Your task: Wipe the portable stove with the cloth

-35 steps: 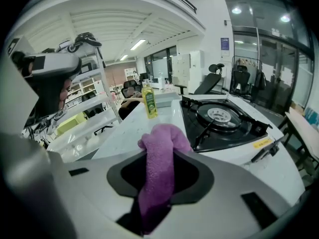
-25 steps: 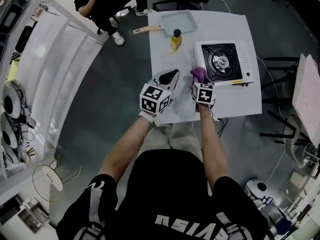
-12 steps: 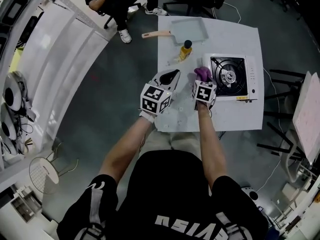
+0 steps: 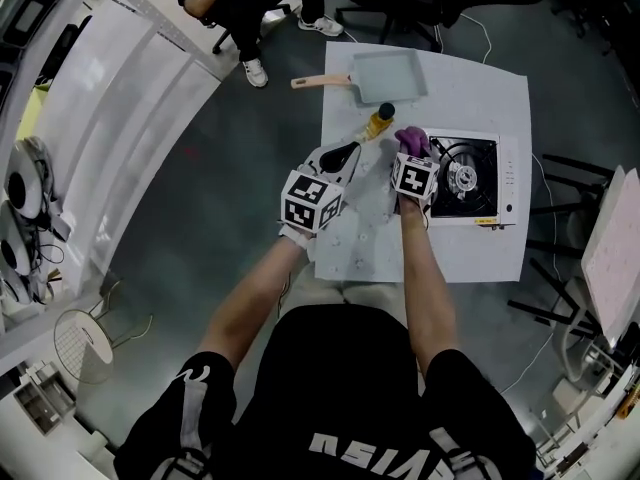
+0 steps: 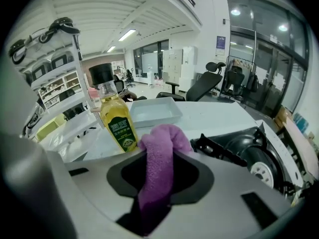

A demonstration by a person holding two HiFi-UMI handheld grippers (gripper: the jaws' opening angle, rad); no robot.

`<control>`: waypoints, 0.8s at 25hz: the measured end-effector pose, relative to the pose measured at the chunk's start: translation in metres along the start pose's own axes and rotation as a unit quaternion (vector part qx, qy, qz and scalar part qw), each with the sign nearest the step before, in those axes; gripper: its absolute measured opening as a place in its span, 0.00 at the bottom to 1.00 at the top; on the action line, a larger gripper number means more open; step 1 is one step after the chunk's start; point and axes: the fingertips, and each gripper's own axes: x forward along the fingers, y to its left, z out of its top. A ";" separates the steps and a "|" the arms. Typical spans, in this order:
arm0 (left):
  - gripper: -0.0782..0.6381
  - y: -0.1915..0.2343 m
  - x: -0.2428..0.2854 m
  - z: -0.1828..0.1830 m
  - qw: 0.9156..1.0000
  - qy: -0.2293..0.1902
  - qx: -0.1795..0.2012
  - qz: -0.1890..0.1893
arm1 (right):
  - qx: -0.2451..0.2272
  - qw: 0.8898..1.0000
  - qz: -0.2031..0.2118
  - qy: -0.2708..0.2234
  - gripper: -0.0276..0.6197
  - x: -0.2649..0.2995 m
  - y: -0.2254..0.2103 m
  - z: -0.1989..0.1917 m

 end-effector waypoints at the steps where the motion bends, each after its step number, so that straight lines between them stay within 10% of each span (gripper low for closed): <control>1: 0.12 0.003 0.001 0.001 1.000 -0.001 -0.001 0.001 | 0.000 1.000 0.000 0.000 0.22 0.003 0.000 0.002; 20: 0.12 -0.010 -0.027 0.032 0.999 -0.036 0.003 -0.015 | -0.026 0.995 0.066 -0.074 0.22 -0.066 -0.010 0.061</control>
